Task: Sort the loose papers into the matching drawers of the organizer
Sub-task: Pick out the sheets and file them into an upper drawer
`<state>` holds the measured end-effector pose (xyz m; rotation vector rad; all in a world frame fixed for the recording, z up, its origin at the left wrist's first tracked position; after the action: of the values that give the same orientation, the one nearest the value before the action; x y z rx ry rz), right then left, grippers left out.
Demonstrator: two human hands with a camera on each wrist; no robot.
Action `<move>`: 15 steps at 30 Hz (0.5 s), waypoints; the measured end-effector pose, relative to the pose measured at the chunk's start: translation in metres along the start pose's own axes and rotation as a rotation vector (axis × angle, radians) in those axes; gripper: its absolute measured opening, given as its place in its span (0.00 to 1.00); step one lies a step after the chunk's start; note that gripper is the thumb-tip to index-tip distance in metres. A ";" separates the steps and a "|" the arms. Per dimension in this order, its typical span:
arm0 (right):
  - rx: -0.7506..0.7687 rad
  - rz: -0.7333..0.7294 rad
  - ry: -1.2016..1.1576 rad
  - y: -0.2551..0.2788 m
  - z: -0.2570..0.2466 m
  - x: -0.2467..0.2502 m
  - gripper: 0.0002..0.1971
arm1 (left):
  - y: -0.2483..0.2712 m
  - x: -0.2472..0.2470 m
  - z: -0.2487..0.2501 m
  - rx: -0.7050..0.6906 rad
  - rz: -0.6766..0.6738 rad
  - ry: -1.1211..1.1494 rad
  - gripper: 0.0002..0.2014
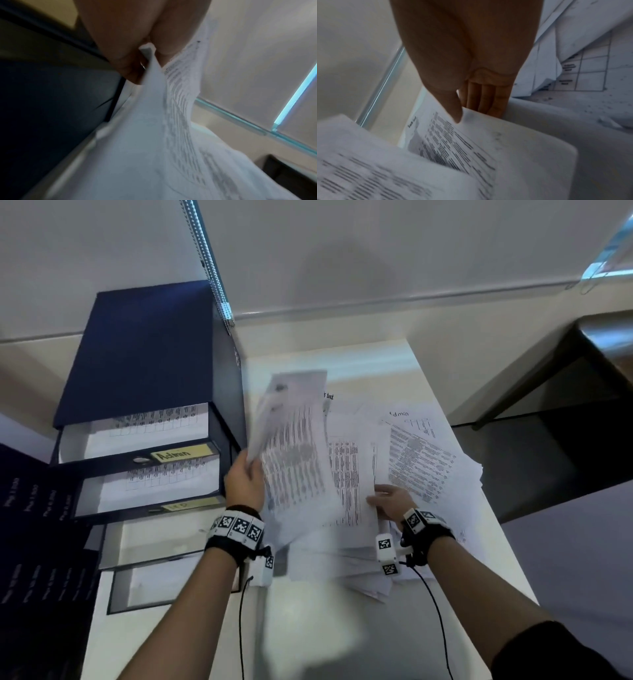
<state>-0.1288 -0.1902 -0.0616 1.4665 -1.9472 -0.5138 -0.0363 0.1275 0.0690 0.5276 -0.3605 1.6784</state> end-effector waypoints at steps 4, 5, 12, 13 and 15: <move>0.114 0.247 0.262 0.020 -0.024 0.015 0.19 | -0.007 0.028 0.066 -0.139 0.121 0.204 0.11; 0.122 0.290 0.251 0.024 -0.031 0.024 0.18 | -0.010 0.036 0.082 -0.155 0.144 0.256 0.09; 0.023 0.165 0.159 0.009 -0.004 0.062 0.22 | -0.033 0.014 0.082 -0.013 -0.125 0.025 0.14; 0.016 0.113 0.113 -0.004 0.014 0.062 0.21 | -0.025 -0.009 0.057 0.080 -0.232 -0.059 0.19; -0.020 0.075 -0.027 0.014 0.017 0.051 0.12 | 0.002 -0.055 0.005 0.231 -0.419 -0.165 0.27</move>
<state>-0.1595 -0.2354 -0.0515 1.3758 -2.0038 -0.5206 -0.0315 0.0779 0.0442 0.8548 -0.1587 1.2785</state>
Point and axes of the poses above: each hand's wrist, its own y-axis away from the middle knuckle, its own x-axis out of the back of the hand, z = x × y, the point moved 6 cm from there along -y, towards the middle knuckle, and after that the axes turned 3 degrees about x, right-handed, at the moved point
